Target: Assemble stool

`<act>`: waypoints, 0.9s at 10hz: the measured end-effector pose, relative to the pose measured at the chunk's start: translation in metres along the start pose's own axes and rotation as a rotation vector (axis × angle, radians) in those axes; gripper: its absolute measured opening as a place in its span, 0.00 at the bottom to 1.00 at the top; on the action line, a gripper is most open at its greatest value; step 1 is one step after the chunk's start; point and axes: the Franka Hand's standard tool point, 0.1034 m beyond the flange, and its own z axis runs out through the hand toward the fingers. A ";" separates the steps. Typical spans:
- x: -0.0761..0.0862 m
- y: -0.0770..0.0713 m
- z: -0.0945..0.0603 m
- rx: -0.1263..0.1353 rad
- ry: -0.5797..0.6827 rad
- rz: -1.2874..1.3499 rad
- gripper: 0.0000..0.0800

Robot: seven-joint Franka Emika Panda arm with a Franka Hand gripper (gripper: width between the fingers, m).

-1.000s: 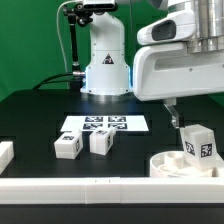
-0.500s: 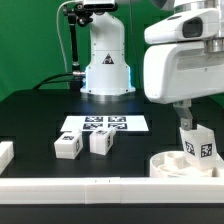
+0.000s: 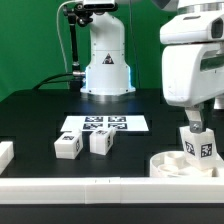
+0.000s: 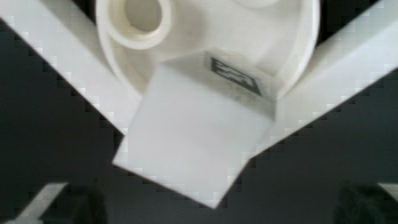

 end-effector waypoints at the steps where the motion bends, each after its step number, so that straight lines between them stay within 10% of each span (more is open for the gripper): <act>1: -0.001 0.001 0.000 -0.004 -0.004 -0.084 0.81; 9: -0.007 0.003 0.013 -0.007 -0.075 -0.690 0.81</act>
Offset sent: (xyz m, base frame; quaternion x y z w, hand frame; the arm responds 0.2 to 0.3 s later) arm 0.0075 0.0042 -0.0037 0.0008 -0.0275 -0.2636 0.9642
